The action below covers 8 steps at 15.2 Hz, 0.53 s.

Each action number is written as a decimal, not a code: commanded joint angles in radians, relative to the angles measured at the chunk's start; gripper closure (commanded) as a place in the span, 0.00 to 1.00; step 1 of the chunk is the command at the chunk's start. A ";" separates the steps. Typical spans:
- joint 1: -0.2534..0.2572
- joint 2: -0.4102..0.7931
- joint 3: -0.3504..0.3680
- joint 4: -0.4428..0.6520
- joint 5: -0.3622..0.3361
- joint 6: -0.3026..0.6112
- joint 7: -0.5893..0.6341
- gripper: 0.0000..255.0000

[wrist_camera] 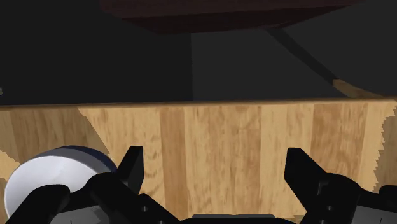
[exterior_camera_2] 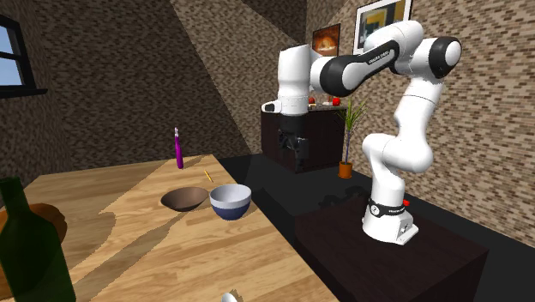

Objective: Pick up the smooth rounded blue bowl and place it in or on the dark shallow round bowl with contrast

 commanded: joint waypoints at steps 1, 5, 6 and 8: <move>-0.013 0.069 -0.017 0.018 -0.016 0.054 -0.017 0.00; -0.033 0.202 -0.043 0.059 -0.040 0.150 -0.041 0.00; -0.038 0.236 -0.049 0.072 -0.045 0.172 -0.047 0.00; -0.048 0.306 -0.061 0.103 -0.053 0.214 -0.059 0.00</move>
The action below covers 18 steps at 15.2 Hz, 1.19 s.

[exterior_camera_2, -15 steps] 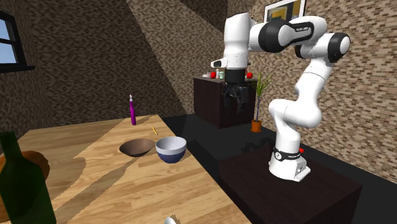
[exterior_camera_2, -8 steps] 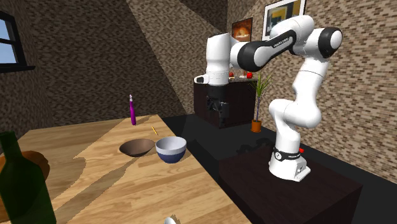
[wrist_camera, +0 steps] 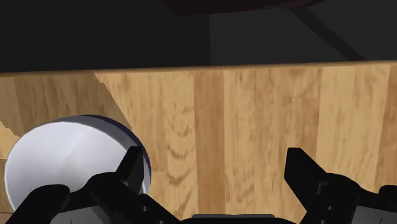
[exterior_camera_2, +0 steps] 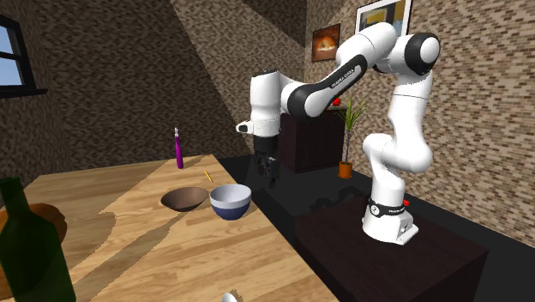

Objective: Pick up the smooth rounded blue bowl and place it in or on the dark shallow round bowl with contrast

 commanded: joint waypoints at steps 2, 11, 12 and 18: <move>-0.015 0.112 -0.019 0.057 -0.011 0.060 -0.020 0.00; -0.052 0.381 -0.052 0.223 -0.016 0.174 -0.066 0.00; -0.054 0.389 -0.052 0.218 -0.017 0.187 -0.066 0.00; -0.060 0.434 -0.055 0.197 -0.017 0.254 -0.066 0.00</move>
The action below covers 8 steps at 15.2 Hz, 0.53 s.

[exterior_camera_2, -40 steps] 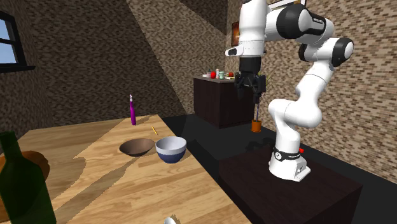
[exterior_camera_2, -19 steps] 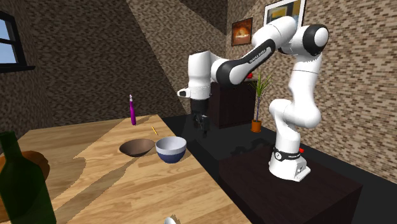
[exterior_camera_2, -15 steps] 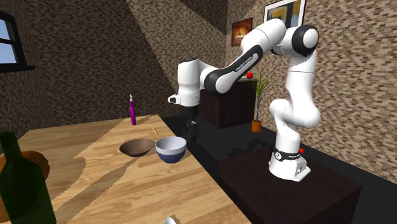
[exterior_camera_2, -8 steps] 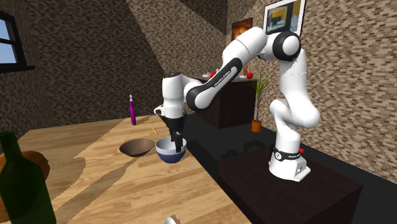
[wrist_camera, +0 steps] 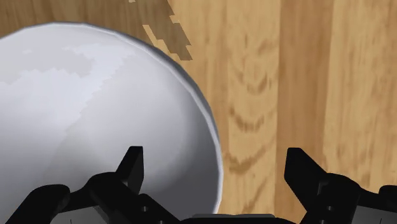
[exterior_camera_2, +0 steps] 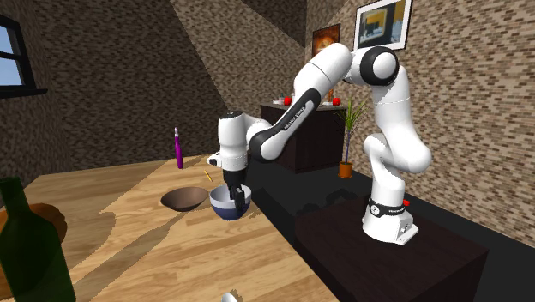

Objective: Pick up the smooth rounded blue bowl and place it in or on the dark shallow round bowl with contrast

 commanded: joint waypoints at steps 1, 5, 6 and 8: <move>-0.001 0.008 0.000 -0.002 0.000 0.010 -0.001 0.00; -0.001 0.008 0.000 -0.002 0.000 0.010 -0.001 0.00; -0.001 0.008 0.000 -0.002 0.000 0.010 -0.001 0.00; -0.001 0.008 0.000 -0.002 0.000 0.010 0.000 1.00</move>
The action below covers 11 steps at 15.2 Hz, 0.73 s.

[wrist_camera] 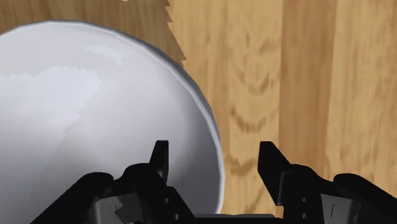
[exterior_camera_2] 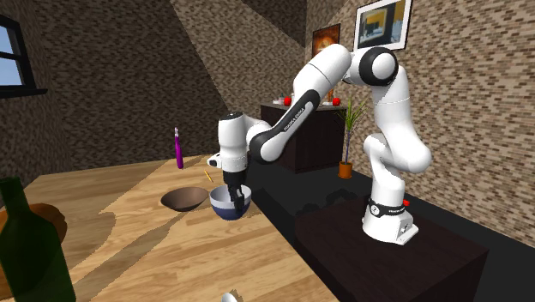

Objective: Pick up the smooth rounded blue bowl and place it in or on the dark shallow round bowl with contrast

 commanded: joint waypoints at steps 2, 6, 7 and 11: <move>0.000 0.000 0.000 0.000 0.000 0.000 0.000 1.00; 0.000 0.000 0.000 0.000 0.000 0.000 0.000 1.00; 0.000 0.000 0.000 0.000 0.000 0.000 0.000 1.00; 0.001 -0.017 0.000 0.006 0.000 -0.023 -0.003 1.00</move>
